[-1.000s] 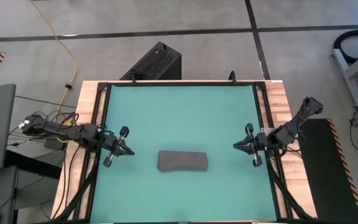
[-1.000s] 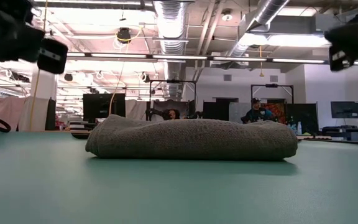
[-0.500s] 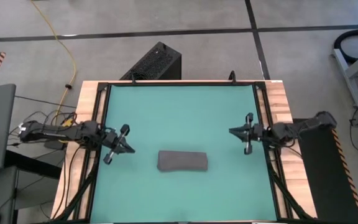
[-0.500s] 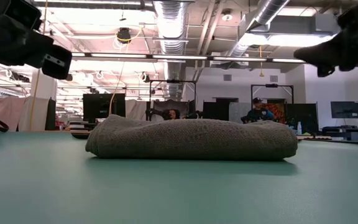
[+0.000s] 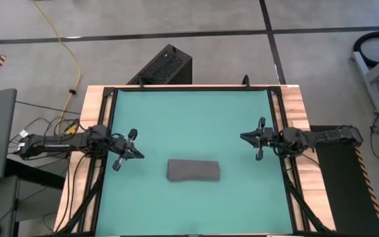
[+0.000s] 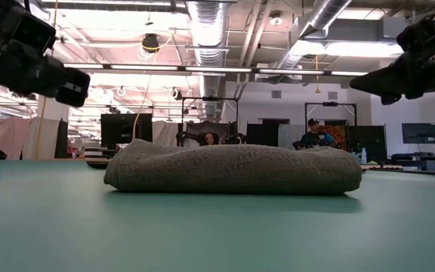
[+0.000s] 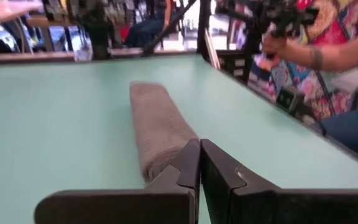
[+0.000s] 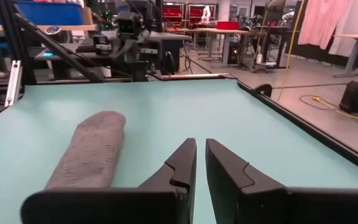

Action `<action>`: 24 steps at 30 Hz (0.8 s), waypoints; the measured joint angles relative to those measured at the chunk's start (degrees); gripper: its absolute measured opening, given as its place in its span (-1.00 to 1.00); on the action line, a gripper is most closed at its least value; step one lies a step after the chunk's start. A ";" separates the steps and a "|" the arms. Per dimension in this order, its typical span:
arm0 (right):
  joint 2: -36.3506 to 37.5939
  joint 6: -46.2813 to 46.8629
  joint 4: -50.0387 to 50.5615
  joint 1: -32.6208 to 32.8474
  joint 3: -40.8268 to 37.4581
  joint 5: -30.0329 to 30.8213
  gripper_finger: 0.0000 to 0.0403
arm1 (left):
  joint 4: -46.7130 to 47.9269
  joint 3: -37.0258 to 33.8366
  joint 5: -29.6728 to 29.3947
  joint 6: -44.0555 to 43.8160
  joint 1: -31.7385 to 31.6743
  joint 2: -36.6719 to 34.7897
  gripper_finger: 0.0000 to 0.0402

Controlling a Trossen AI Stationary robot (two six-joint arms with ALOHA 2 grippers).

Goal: Roll towel
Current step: Return to Home Position

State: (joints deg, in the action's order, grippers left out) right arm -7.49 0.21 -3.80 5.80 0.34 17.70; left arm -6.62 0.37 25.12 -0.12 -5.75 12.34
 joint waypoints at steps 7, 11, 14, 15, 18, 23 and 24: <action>0.02 3.05 -0.01 -1.11 0.00 3.41 -0.70 | 1.74 0.01 -2.50 -0.02 0.02 0.00 -1.00; 0.00 2.95 0.03 -1.48 0.00 3.25 -0.70 | 1.95 0.00 -7.01 -3.70 0.02 0.00 -1.00; 0.00 2.97 0.05 -1.48 0.00 3.23 -0.70 | 2.30 0.01 -10.19 -5.17 0.02 0.02 -1.00; 0.00 2.97 0.05 -1.48 0.00 3.23 -0.70 | 2.50 0.01 -11.30 -5.55 0.02 0.02 -1.00; 0.00 2.95 0.07 -1.48 0.00 3.23 -0.70 | 2.87 0.01 -14.04 -5.33 0.02 0.02 -1.00; 0.00 2.93 0.12 -1.46 0.00 3.23 -0.70 | 3.36 -0.01 -17.36 -5.38 0.02 0.02 -1.00; 0.00 2.90 0.12 -1.46 0.00 3.23 -0.70 | 3.36 0.01 -17.63 -5.38 0.02 0.02 -1.00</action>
State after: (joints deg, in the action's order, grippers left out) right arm -7.49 3.11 -3.68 4.34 0.34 20.93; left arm -3.27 0.38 7.49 -5.50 -5.74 12.36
